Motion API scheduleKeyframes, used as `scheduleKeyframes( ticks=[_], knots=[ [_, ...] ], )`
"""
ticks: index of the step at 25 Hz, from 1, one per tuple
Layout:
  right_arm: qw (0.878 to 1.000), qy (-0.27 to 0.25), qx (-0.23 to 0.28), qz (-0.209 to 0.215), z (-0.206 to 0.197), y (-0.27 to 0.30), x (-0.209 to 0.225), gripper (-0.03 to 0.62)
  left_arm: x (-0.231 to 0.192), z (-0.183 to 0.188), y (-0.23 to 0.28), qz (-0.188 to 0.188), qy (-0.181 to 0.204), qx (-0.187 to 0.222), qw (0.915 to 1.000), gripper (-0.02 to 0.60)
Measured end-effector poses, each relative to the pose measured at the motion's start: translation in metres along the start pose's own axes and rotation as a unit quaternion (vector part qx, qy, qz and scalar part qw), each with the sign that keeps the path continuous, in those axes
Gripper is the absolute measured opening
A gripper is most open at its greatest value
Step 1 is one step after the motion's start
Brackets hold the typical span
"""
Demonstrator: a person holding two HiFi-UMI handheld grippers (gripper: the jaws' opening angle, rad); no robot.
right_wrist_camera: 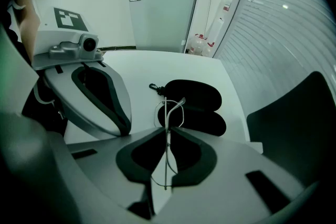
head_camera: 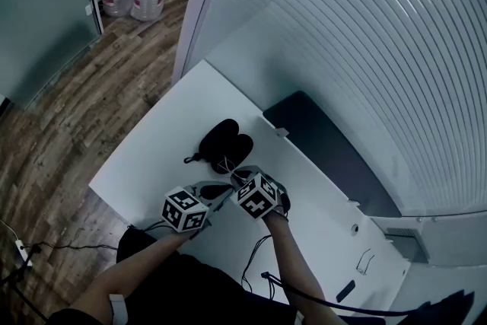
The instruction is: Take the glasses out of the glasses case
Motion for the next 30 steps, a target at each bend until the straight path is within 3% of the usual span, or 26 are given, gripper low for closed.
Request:
scheduleKeyframes(
  ticks=[30],
  knots=[
    [0.998, 0.063, -0.015, 0.016, -0.052, 0.014, -0.052, 0.038, 0.017, -0.058, -0.006, -0.037, 0.006, -0.084, 0.9957, 0.008]
  ],
)
Point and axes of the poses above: the fingertips, and each gripper's own axes: y forward along the fingers, x to its right, z out of its top, the point moved 6 cm from there along -y, backward along the fingers, and after that the axes turned 2 degrees about x, right-handed, at the moved point
